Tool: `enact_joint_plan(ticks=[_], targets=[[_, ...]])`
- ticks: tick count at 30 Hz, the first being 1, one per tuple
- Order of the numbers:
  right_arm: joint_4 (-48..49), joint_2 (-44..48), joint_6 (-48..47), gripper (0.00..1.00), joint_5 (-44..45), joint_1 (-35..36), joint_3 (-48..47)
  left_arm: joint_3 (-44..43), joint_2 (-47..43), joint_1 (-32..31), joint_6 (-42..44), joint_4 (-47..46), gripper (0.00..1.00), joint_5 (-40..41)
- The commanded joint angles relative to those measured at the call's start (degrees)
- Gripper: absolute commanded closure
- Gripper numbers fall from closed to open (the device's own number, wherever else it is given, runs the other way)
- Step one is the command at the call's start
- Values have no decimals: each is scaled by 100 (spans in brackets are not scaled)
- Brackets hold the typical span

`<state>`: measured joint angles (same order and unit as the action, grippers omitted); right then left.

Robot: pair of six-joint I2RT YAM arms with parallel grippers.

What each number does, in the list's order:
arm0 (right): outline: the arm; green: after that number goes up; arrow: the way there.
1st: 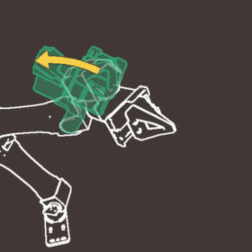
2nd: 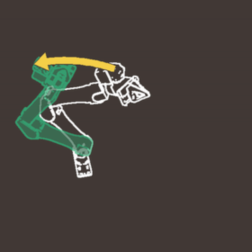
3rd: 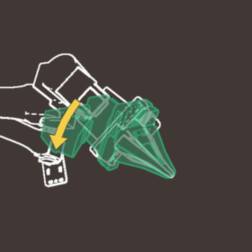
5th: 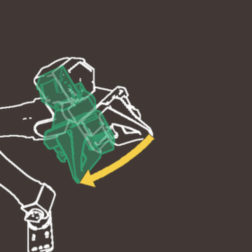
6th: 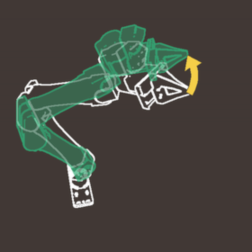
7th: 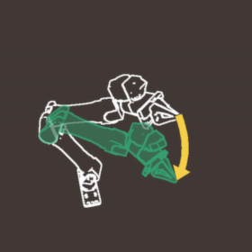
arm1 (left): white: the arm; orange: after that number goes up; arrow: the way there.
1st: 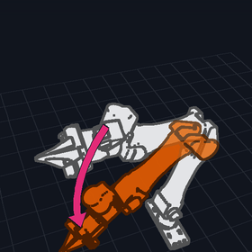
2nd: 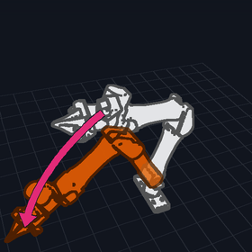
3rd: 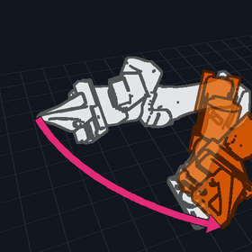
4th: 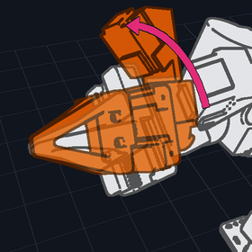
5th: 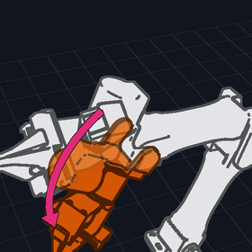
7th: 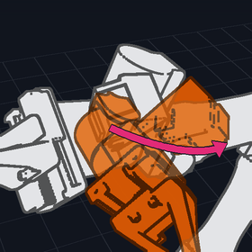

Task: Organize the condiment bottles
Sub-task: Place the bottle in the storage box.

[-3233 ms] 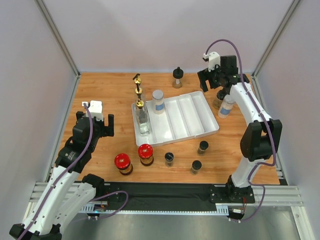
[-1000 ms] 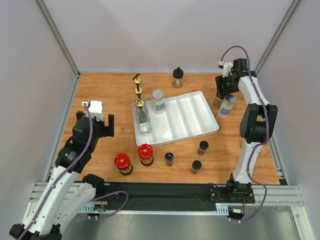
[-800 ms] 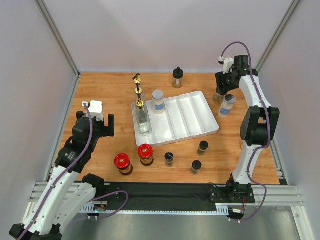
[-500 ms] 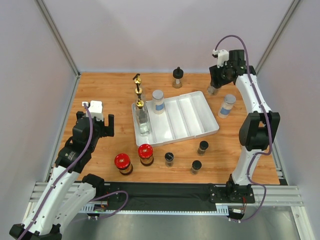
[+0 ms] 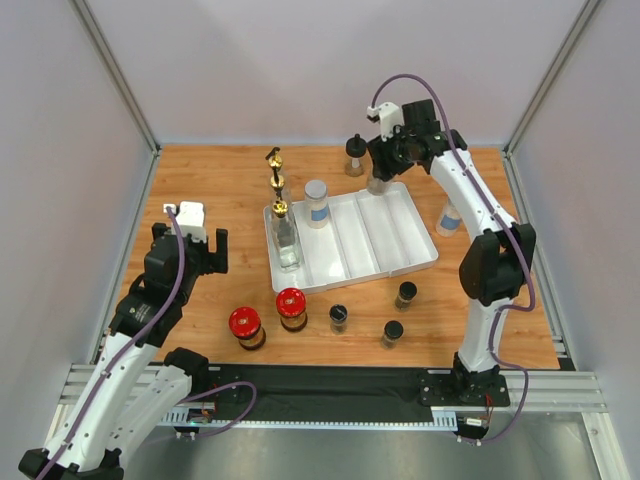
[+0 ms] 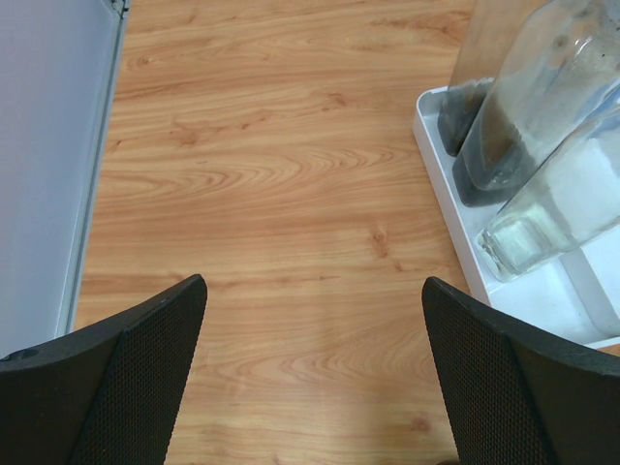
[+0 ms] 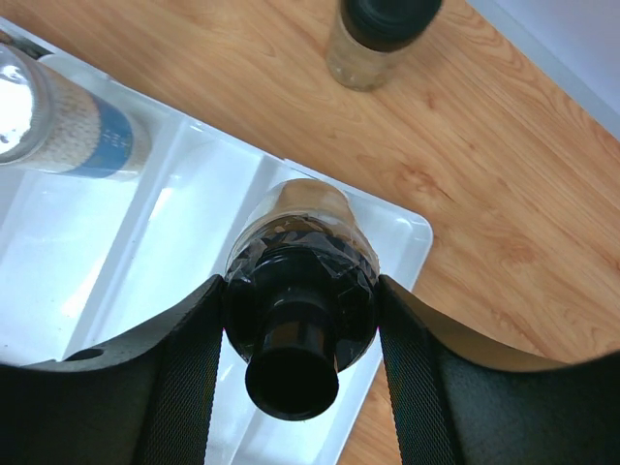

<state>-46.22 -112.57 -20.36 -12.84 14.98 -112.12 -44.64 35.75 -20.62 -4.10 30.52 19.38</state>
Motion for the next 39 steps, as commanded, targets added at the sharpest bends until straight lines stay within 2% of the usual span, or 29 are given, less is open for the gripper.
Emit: enact_joint_plan(ticks=[1,12,24,31,34,39], targets=[[69,-176,67,94,-122,258,-390,-9,-77,-21,76,-170,0,-22],[-45,-642,59,93,-114,839,-636,-9,-103,-21,67,-169,0,-39],[-89,-1073,41,91,-78,1033,-785,-9,-77,-21,76,-178,0,-39],[-124,-1276,-12,85,10,1068,-856,-1,-77,-21,67,-178,0,-30],[-133,-1346,-21,82,36,1059,-882,-1,-68,-30,76,-178,0,-30],[-133,-1416,-29,58,36,1059,-900,-1,-77,-21,76,-178,0,-22]])
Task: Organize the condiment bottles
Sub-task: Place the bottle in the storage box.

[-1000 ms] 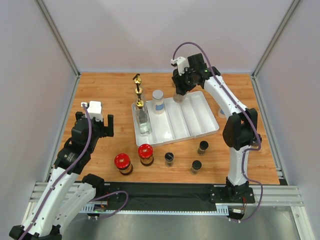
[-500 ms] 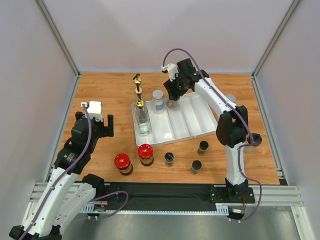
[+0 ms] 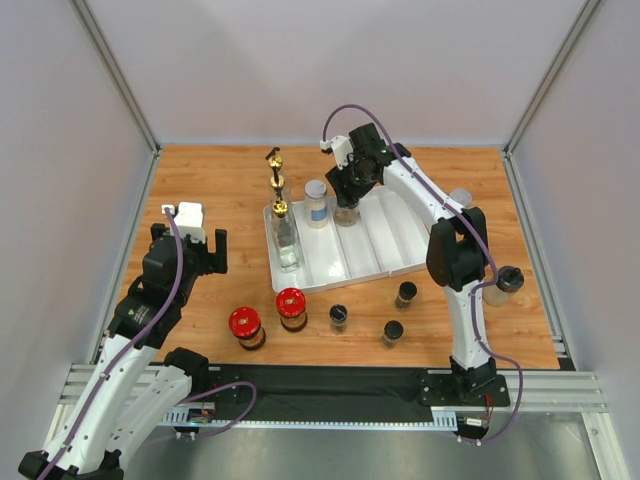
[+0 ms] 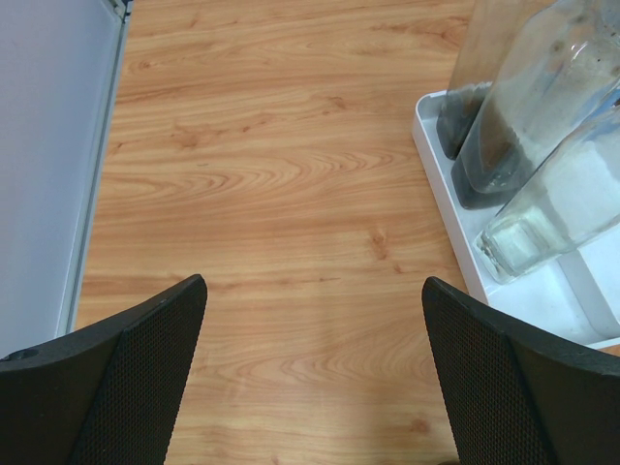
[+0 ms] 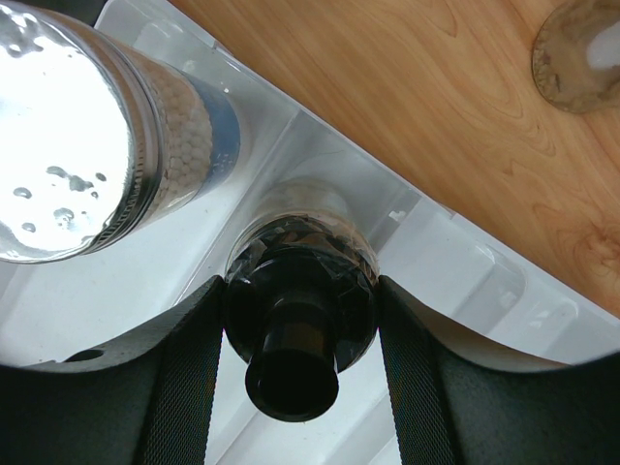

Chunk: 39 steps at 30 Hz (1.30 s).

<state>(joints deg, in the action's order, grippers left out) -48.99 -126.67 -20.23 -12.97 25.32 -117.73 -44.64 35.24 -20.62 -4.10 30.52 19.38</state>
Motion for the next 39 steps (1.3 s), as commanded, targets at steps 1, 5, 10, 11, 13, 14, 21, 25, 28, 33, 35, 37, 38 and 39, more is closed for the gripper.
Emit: enact_joint_plan(ticks=[1,5,10,11,13,14,21,25,28,33,35,37,38,39], targets=[[144,-7,-43,54,49,25,-338,-1,-18,-21,76,-178,0,-22],[144,28,-43,31,67,34,-338,-1,-18,-21,76,-178,0,-22],[144,134,-78,18,119,34,-329,-1,-9,-21,85,-178,0,-13],[144,160,-78,18,128,26,-329,-1,-9,-21,76,-178,0,-13],[127,265,-87,18,128,26,-321,-1,-17,-21,76,-170,0,-4],[118,318,-95,17,120,34,-286,-1,-18,-21,76,-170,0,-13],[162,784,-148,17,76,17,-110,-1,-26,-21,67,-170,0,-22],[171,995,-157,17,76,17,13,-1,-35,-21,76,-169,0,-22],[162,1161,-157,17,84,-18,145,-1,-35,-21,76,-161,0,-13],[136,1671,-227,17,145,-229,619,-1,-61,-21,67,-170,0,-22],[144,1987,-288,17,198,-334,969,-9,-79,-21,67,-170,0,-39],[144,2320,-315,17,234,-536,1207,-9,-88,-21,67,-169,0,-65],[144,2427,-324,17,225,-615,1426,-9,-97,-21,58,-170,0,-66],[153,2637,-324,17,199,-799,1550,-9,-105,-21,67,-170,0,-74]])
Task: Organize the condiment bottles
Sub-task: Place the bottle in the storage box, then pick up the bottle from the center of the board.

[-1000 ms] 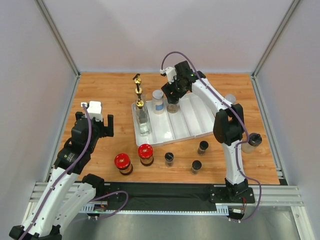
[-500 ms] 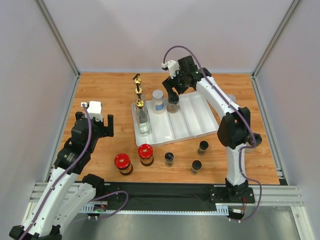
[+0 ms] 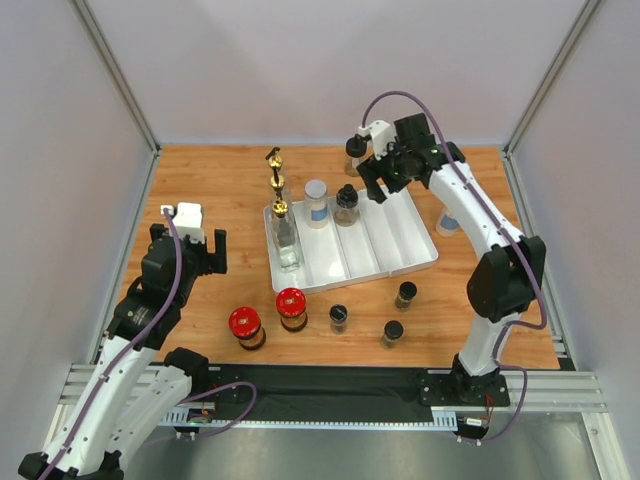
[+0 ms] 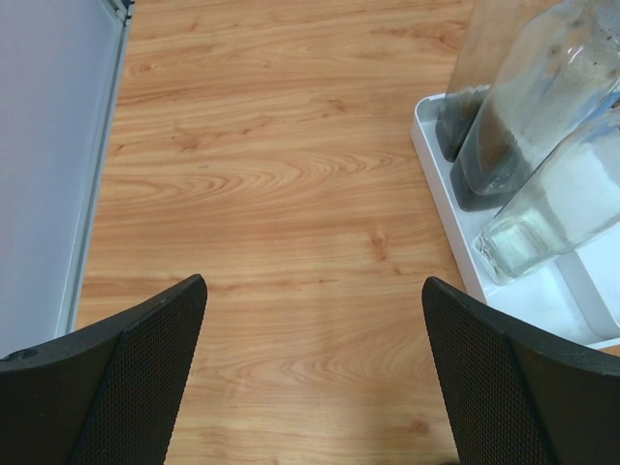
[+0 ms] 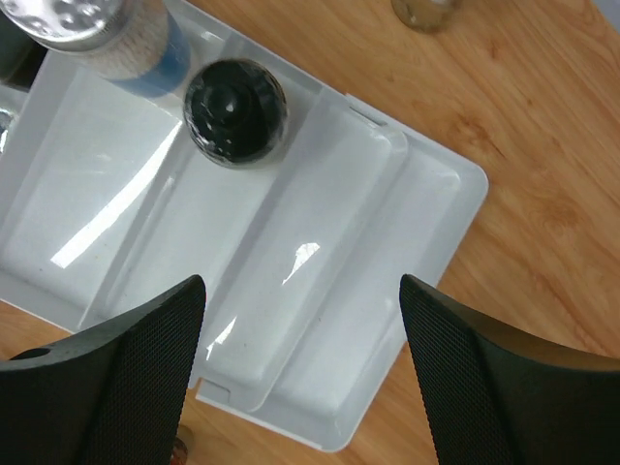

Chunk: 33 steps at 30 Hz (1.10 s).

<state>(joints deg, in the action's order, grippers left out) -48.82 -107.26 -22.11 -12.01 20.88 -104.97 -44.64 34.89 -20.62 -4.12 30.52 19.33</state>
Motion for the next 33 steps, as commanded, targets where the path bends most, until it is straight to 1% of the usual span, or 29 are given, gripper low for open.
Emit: enact_joint_plan(ticks=[1,5,6,9,14,17,23,33], targets=[[144,794,-136,17,76,-444,380,-9,-71,-21,61,-170,0,-79],[258,1268,-92,17,-55,-1015,933,-9,-97,-21,60,-187,0,-96],[320,1426,-75,17,-99,-1251,1126,-9,-97,-21,60,-178,0,-105],[408,1594,-48,17,-117,-1736,1390,-9,-97,-21,52,-178,0,-131],[522,1595,57,18,-266,-2535,1549,-9,-97,-21,52,-178,0,-131],[575,1498,145,18,-372,-2825,1567,-9,-88,-21,52,-187,0,-123],[680,1208,224,18,-451,-3029,1523,-1,-88,-21,52,-178,0,-96],[601,365,444,19,-548,-3029,1049,-1,-62,-21,60,-170,0,-79]])
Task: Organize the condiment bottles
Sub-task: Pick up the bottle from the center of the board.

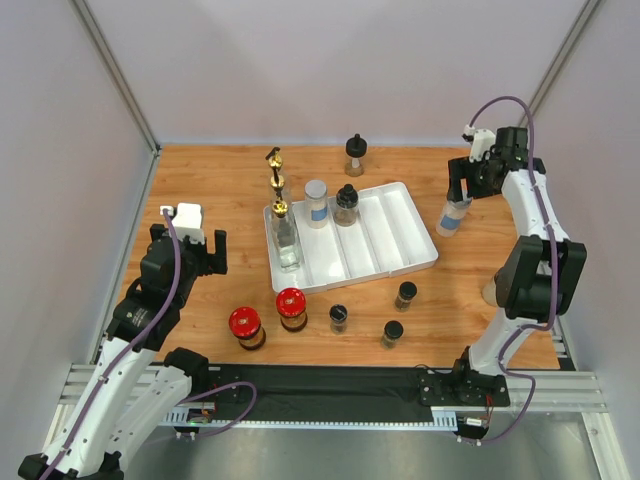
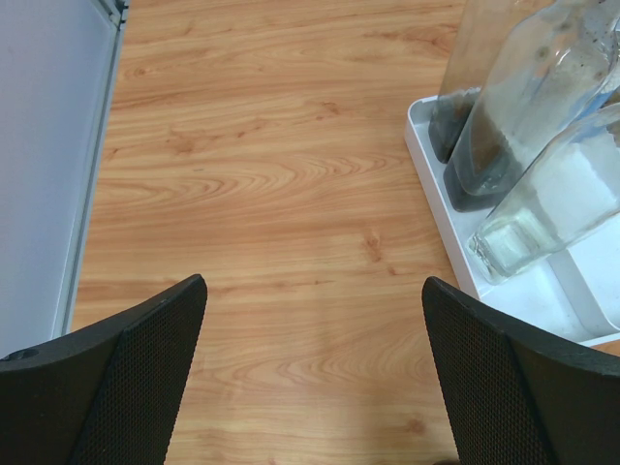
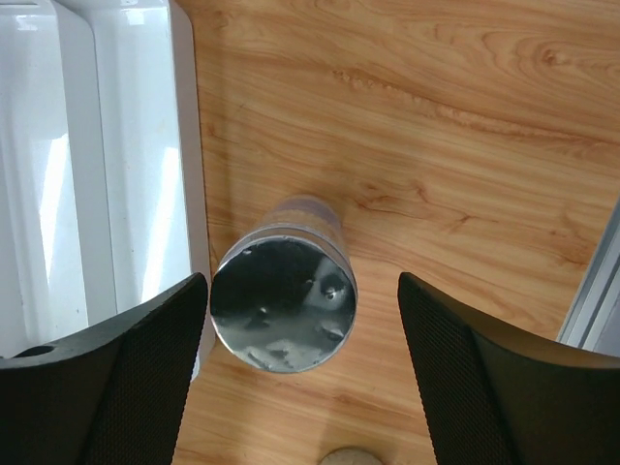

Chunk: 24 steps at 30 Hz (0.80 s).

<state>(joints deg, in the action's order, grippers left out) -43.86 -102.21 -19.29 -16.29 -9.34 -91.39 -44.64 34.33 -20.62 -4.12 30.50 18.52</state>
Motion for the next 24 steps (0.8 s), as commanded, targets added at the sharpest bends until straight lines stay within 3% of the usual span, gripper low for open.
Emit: enact_joint_plan(ticks=[1,9,13,14,17,24], targets=[[79,-176,162,20,-120,3,-317,-1,-5,-21,60,-176,0,-7],[18,-396,154,32,-155,3,-291,-9,-22,-21,52,-176,0,-15],[-44,-378,110,55,-155,3,-317,-9,-22,-21,60,-176,0,-24],[-44,-352,110,68,-146,3,-318,-9,-14,-21,60,-176,0,-24],[8,-142,66,86,-102,29,-318,-18,-14,-21,60,-176,0,-33],[70,597,-22,94,-23,336,-344,-9,-14,-21,52,-167,0,-42]])
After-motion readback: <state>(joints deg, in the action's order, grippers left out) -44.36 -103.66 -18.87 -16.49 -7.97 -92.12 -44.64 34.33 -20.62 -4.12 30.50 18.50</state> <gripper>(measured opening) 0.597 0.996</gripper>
